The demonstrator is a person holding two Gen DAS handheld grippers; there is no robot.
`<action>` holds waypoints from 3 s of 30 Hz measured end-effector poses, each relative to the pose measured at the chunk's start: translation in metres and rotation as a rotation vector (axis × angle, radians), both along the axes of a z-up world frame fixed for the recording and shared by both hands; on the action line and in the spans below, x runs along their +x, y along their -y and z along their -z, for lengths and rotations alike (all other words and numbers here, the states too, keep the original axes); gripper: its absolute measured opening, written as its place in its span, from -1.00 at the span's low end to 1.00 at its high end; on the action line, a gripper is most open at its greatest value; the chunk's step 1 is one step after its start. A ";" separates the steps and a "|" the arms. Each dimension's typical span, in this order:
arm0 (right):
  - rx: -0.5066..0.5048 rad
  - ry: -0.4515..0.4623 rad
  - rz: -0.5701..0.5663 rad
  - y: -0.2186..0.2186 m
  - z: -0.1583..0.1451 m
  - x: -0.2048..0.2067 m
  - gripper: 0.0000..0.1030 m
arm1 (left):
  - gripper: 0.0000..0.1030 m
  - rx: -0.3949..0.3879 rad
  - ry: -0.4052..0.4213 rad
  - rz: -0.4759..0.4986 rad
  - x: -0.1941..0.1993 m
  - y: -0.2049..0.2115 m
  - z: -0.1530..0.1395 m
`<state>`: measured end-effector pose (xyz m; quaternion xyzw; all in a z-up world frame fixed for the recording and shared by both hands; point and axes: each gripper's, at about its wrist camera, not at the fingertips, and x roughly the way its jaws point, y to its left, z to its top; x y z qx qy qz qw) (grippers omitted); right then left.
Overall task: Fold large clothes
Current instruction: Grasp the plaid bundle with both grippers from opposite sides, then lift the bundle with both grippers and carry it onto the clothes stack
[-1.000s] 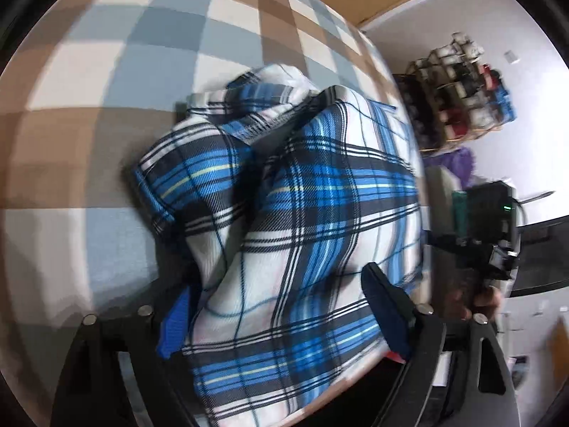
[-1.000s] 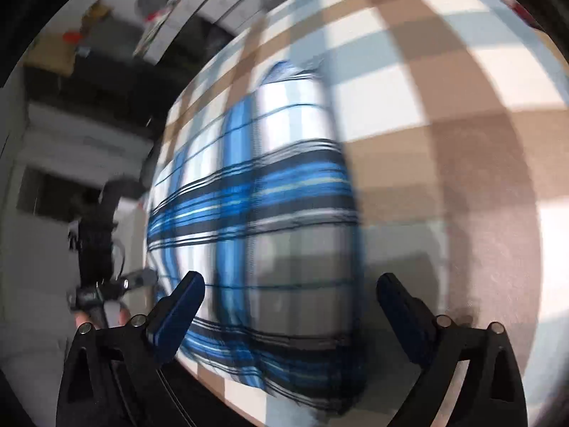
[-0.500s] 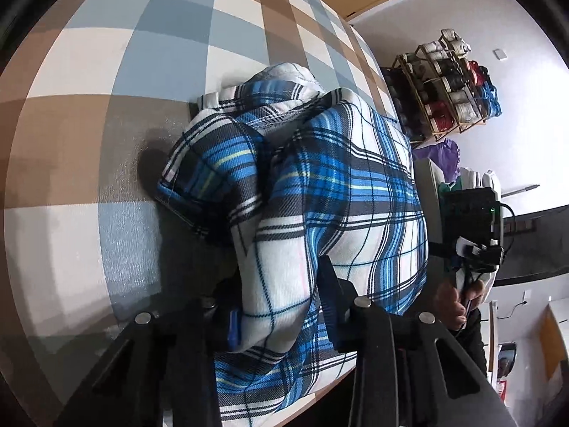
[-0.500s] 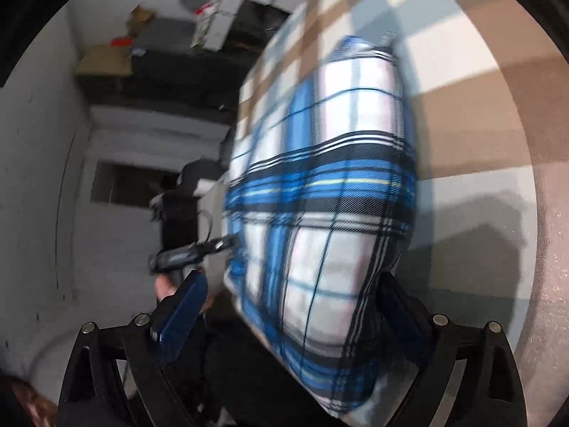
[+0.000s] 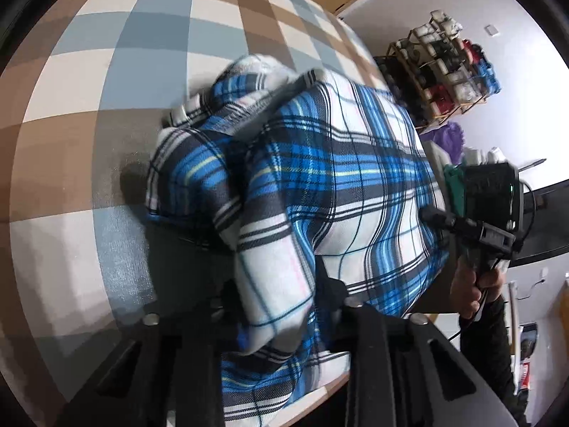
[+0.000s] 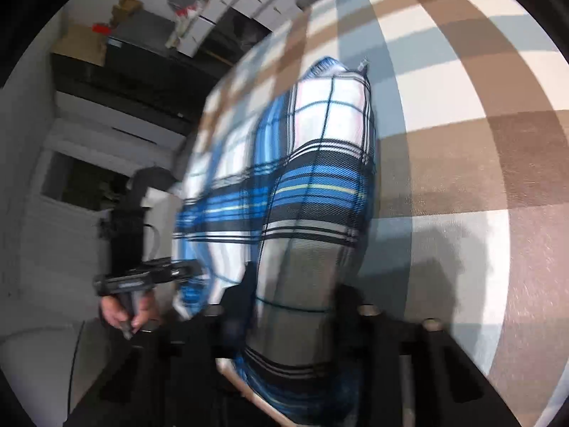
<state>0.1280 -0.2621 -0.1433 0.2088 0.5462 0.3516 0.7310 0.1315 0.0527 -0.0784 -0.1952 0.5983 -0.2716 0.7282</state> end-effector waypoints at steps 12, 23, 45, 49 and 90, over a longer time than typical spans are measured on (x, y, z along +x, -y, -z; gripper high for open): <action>0.015 0.230 0.082 0.024 -0.100 -0.054 -0.54 | -0.65 -0.121 0.087 0.032 -0.007 0.041 -0.043; 0.064 0.380 0.257 0.159 -0.257 -0.099 -0.53 | -0.65 -0.163 0.283 0.217 0.000 0.183 -0.192; -0.163 0.095 0.681 0.447 -0.167 -0.084 0.25 | -0.50 -0.151 0.241 0.398 0.025 0.427 -0.091; -0.312 0.160 0.683 0.449 -0.192 -0.103 0.26 | -0.24 -0.055 0.311 0.392 0.026 0.398 -0.106; -0.734 0.342 0.689 0.327 -0.177 -0.158 -0.18 | -0.23 0.249 0.540 0.472 -0.064 0.433 -0.106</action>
